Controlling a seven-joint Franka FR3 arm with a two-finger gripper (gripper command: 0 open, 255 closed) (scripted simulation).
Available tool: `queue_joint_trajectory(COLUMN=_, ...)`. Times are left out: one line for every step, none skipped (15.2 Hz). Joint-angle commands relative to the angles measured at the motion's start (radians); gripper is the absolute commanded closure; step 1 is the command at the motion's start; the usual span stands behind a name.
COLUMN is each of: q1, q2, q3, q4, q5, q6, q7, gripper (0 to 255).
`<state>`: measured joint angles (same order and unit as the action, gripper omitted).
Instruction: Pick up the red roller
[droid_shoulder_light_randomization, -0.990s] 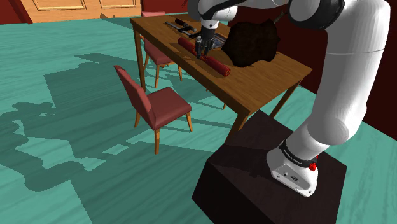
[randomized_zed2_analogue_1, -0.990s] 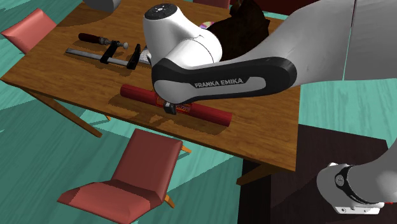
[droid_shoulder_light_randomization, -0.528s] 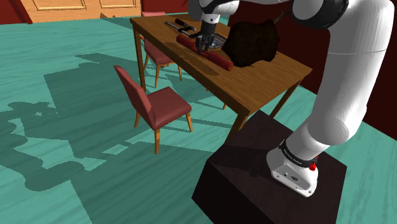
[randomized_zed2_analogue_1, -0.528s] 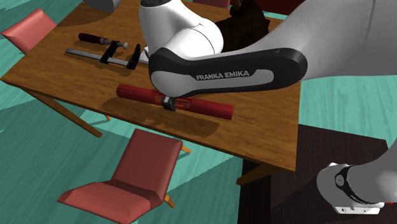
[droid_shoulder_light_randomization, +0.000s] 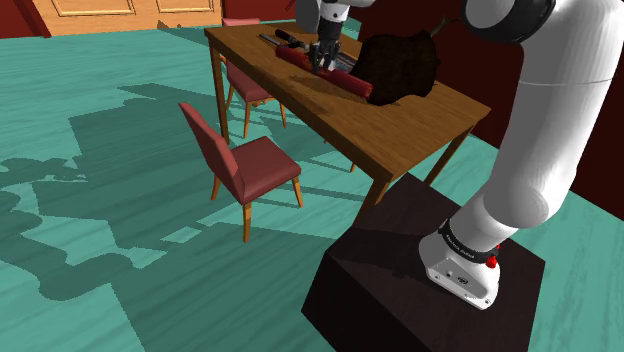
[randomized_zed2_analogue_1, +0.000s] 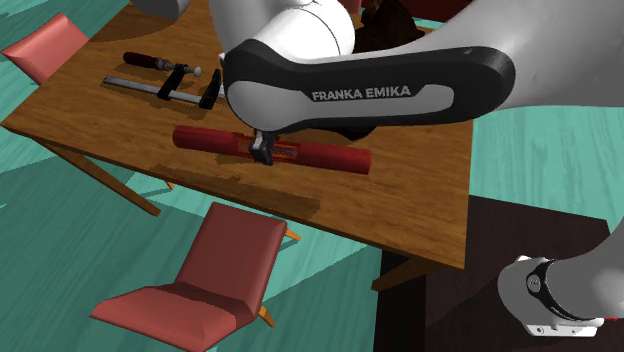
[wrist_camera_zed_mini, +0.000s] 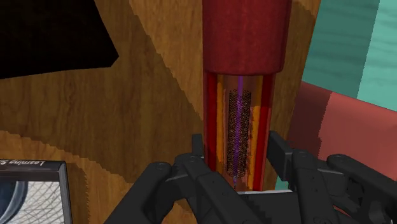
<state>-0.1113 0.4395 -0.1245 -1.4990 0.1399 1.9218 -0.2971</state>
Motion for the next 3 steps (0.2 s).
queue_joint_trajectory(q1=-0.001, q2=-0.011, q3=-0.001, q4=0.012, q5=-0.002, q6=-0.022, q7=0.001, gripper=255)
queue_joint_trajectory(q1=-0.001, q2=-0.011, q3=-0.001, q4=0.013, q5=-0.002, q6=-0.024, q7=0.001, gripper=255)
queue_joint_trajectory(q1=-0.001, q2=-0.011, q3=-0.001, q4=0.014, q5=-0.002, q6=-0.024, q7=0.001, gripper=255)
